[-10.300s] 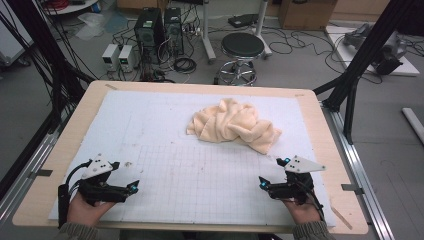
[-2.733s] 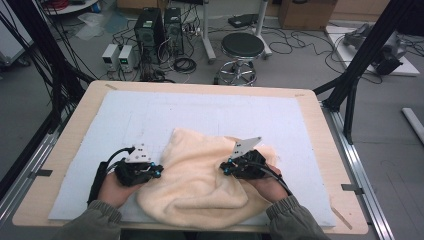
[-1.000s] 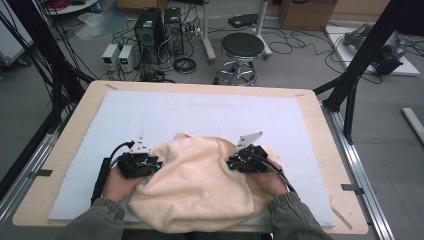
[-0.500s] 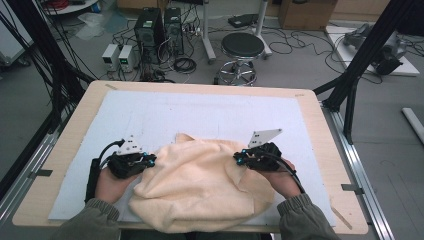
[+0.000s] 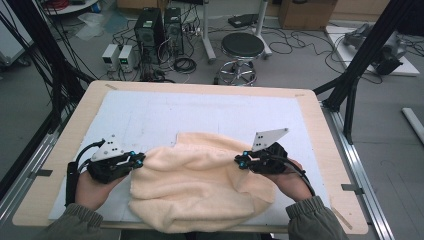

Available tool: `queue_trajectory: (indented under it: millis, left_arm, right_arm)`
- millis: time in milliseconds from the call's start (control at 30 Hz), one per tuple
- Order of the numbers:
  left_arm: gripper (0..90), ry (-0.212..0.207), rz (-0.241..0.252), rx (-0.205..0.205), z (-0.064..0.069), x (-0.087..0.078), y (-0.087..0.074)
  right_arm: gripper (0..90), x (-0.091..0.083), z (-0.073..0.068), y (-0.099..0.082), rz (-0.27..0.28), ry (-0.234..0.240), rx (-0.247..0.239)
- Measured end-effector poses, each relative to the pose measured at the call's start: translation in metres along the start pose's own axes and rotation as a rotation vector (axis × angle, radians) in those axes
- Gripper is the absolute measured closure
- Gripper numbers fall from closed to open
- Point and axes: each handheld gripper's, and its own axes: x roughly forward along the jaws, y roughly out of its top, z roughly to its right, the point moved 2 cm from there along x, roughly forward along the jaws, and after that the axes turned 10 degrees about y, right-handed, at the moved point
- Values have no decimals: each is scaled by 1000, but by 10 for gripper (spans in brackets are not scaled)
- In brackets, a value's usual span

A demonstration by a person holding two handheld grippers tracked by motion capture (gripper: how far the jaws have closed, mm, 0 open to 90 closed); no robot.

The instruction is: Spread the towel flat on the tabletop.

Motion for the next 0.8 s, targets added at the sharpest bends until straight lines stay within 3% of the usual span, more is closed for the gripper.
queue_trajectory:
  millis: [133,367,467,633,800]
  left_arm:
    - [846,5,6,-18,-5,0,0]
    - [846,6,49,-48,-8,-4,10]
    - [846,13,53,-49,-9,-1,12]
    - [846,6,47,-66,-10,4,10]
    - [846,-1,38,-47,-3,2,4]
  right_arm:
    - [841,-5,7,1,51,19,40]
    - [841,-10,17,10,92,5,70]
    - [842,-1,16,10,33,13,75]
    - [843,7,20,11,23,37,94]
    - [843,28,7,3,-80,95,43]
